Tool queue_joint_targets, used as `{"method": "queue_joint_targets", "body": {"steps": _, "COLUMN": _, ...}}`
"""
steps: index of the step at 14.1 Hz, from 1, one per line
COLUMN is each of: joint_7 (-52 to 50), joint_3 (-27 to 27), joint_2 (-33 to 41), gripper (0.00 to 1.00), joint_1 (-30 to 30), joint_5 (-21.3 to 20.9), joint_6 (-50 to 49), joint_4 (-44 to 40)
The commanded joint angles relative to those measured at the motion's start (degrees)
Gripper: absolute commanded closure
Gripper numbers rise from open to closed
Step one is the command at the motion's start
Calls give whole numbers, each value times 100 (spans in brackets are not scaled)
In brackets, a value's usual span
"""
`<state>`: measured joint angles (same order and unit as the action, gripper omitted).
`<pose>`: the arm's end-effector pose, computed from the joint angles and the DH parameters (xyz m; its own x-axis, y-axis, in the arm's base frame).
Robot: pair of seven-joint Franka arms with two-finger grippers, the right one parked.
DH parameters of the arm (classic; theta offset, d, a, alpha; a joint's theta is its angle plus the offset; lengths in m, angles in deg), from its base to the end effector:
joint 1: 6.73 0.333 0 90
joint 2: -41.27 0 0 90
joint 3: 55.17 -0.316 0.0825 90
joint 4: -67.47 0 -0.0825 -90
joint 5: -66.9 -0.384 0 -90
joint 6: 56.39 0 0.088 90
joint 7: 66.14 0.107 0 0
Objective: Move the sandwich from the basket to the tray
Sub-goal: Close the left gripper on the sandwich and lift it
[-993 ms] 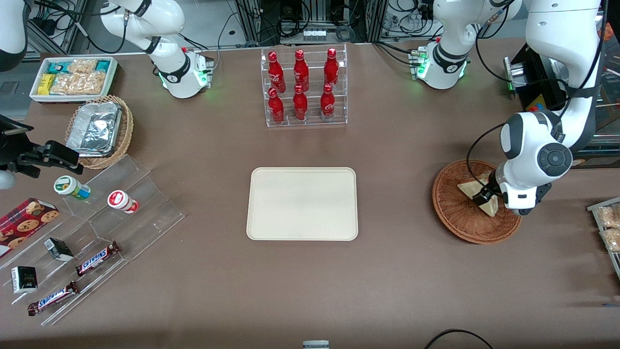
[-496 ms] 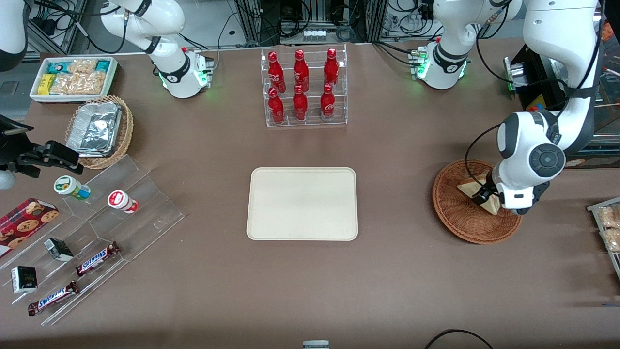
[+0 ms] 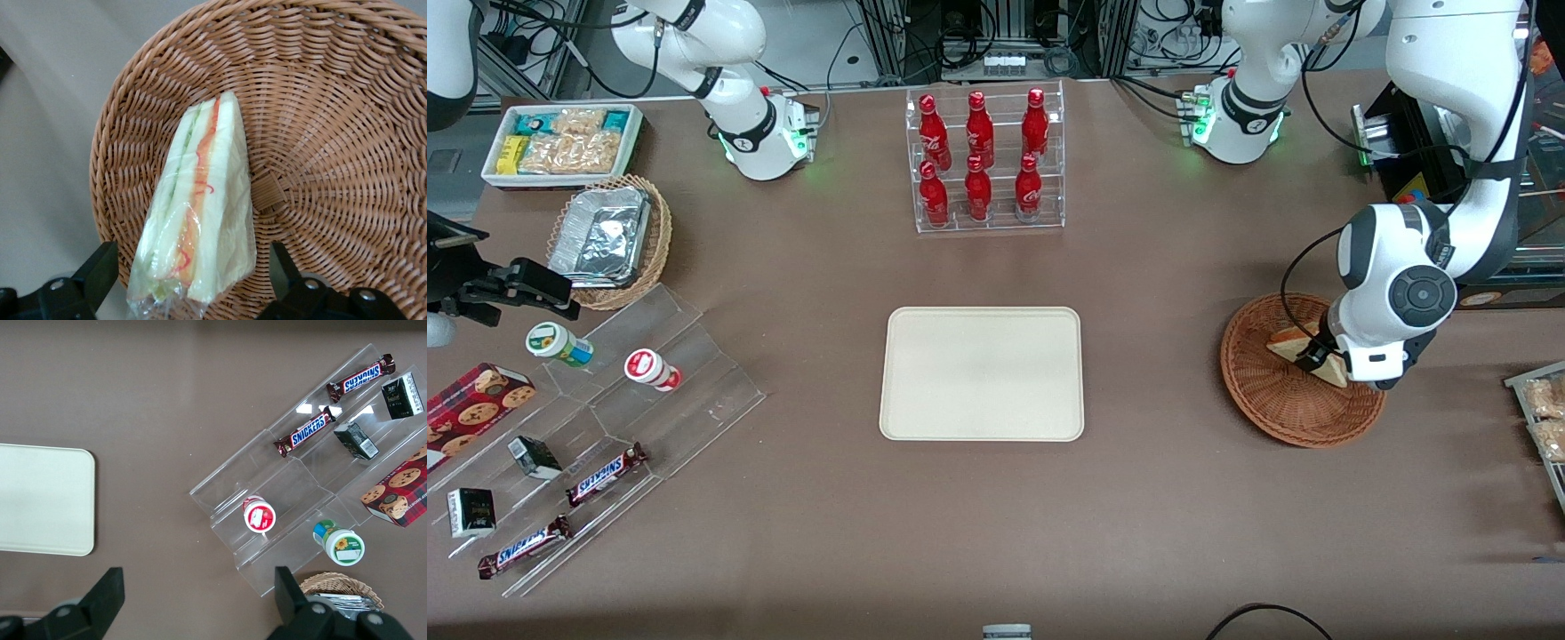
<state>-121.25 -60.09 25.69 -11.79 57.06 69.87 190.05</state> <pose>0.5465 0.0044 0.2623 0.6646 0.7471 -0.0098 0.7211 -0.6449 -0.2532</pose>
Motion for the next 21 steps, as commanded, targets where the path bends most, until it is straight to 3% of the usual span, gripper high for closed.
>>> {"method": "queue_joint_targets", "body": {"steps": 1, "joint_7": -280, "joint_3": -10, "joint_2": -50, "gripper": 0, "joint_1": 40, "joint_5": -107, "joint_6": 4, "joint_4": 3}}
{"method": "queue_joint_targets", "body": {"steps": 6, "joint_7": -720, "joint_3": -10, "joint_2": -410, "gripper": 3, "joint_1": 40, "joint_5": -45, "joint_6": 627, "joint_4": 64}}
{"method": "queue_joint_targets", "body": {"steps": 8, "joint_7": -729, "joint_3": -10, "joint_2": -411, "gripper": 19, "joint_1": 145, "joint_5": -45, "joint_6": 655, "joint_4": 64}}
{"method": "queue_joint_targets", "body": {"steps": 10, "joint_7": -720, "joint_3": -1, "joint_2": -367, "gripper": 43, "joint_1": 155, "joint_5": -45, "joint_6": 603, "joint_4": 55}}
{"method": "queue_joint_targets", "body": {"steps": 11, "joint_7": -685, "joint_3": -1, "joint_2": -341, "gripper": 60, "joint_1": 137, "joint_5": -45, "joint_6": 550, "joint_4": 47}}
{"method": "queue_joint_targets", "body": {"steps": 12, "joint_7": -624, "joint_3": -1, "joint_2": -288, "gripper": 65, "joint_1": 137, "joint_5": -45, "joint_6": 402, "joint_4": 3}}
{"method": "queue_joint_targets", "body": {"steps": 16, "joint_7": -186, "joint_3": 113, "joint_2": 98, "gripper": 69, "joint_1": -134, "joint_5": -89, "joint_6": -503, "joint_4": -470}}
{"method": "queue_joint_targets", "body": {"steps": 21, "joint_7": 220, "joint_3": 148, "joint_2": 2, "gripper": 73, "joint_1": -1452, "joint_5": -2, "joint_6": -778, "joint_4": -1280}}
